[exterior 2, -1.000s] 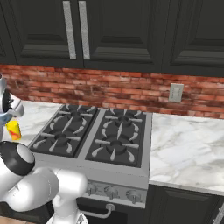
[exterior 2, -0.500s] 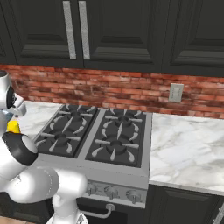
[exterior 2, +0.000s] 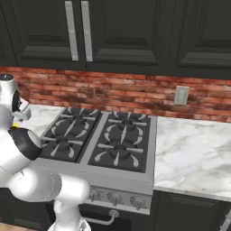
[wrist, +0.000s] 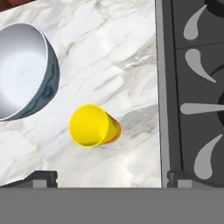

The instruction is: Pick the cup and bowl from the counter and place them on the counter next to the sink.

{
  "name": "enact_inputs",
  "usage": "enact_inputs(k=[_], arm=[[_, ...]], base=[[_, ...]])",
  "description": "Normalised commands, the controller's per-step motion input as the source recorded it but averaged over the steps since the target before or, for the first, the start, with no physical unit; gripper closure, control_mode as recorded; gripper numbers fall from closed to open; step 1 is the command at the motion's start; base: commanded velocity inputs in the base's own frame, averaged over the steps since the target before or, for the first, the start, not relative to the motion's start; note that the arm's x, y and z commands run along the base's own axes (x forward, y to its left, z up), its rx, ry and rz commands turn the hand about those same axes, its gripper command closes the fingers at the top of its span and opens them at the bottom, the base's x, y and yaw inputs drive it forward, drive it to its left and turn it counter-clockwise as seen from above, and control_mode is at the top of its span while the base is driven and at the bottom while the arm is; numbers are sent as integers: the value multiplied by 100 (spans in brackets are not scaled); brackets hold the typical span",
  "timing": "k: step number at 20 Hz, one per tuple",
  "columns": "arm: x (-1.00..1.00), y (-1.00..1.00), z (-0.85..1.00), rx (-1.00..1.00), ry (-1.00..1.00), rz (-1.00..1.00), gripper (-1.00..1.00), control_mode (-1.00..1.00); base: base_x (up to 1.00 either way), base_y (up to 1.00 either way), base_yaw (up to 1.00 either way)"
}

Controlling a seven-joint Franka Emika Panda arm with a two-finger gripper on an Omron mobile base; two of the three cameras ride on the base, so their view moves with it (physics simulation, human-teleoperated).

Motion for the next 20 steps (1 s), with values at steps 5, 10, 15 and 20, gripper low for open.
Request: enact_inputs(k=[5, 10, 15, 20], arm=[[19, 0, -23, 0, 0, 0, -100, -100], [17, 0, -21, 0, 0, 0, -100, -100], [9, 2, -12, 0, 0, 0, -100, -100], [11, 6, -8, 0, 0, 0, -100, -100]], base=[[0, 0, 0], [0, 0, 0], [0, 0, 0], [0, 0, 0]])
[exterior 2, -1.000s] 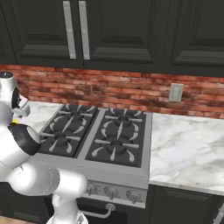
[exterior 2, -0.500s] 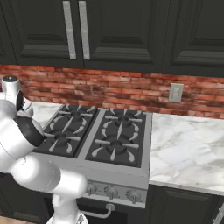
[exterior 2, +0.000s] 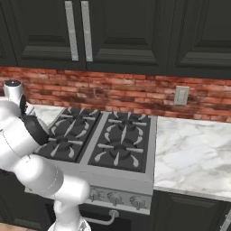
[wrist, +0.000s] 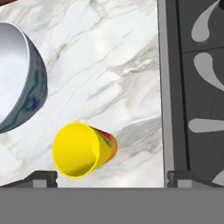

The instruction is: Pick the cup and bowl from the counter and place them on the counter next to the sink.

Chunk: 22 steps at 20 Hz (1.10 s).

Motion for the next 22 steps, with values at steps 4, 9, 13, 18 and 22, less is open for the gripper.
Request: enact_inputs(k=[4, 9, 13, 18, 22], arm=[[8, 9, -5, 0, 0, 0, -100, -100], [4, 14, -3, 0, 0, 0, -100, -100], [0, 18, -4, 0, 0, 0, -100, -100], [0, 12, -13, 0, 0, 0, -100, -100], [0, 5, -16, 0, 0, 0, -100, -100]], base=[[0, 0, 0], [0, 0, 0], [0, 0, 0], [0, 0, 0], [0, 0, 0]])
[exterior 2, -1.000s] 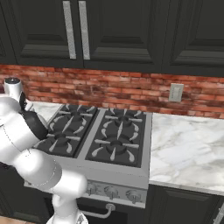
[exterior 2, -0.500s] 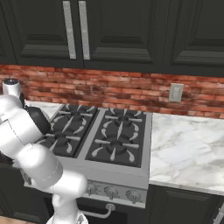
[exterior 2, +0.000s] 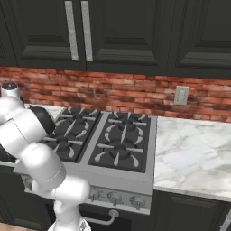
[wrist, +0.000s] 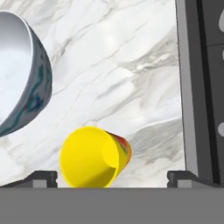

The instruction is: Pick the cup and bowl from the counter and place them on the counter next to the sink.

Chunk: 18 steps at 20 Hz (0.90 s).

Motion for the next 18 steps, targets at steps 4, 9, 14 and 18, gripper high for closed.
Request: enact_inputs(k=[4, 9, 14, 18], arm=[[0, 3, -15, 0, 0, 0, -100, -100], [0, 0, -16, 0, 0, 0, -100, -100], [0, 0, -23, 0, 0, 0, -100, -100], [2, 0, -19, 0, 0, 0, -100, -100]], base=[[0, 0, 0], [0, 0, 0], [0, 0, 0], [0, 0, 0]])
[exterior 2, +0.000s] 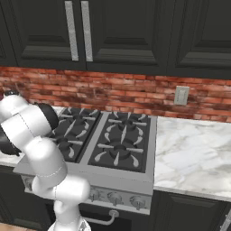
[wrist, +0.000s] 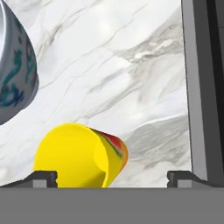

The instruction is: Pick the cup and bowl from the counter and place them on the counter next to the sink.

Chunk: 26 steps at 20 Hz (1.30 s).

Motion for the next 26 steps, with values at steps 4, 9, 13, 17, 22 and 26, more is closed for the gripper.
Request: enact_inputs(k=[4, 9, 13, 17, 22, 26], arm=[[5, 6, -10, 0, 0, 0, -100, -100], [8, 11, -7, 0, 0, 0, -100, -100], [4, 5, -5, 0, 0, 0, -100, -100], [4, 0, -9, 0, 0, 0, -100, -100], [0, 0, -17, 0, 0, 0, -100, -100], [4, 0, -23, 0, 0, 0, -100, -100]], base=[[0, 0, 0], [0, 0, 0], [0, 0, 0], [0, 0, 0], [0, 0, 0], [0, 0, 0]])
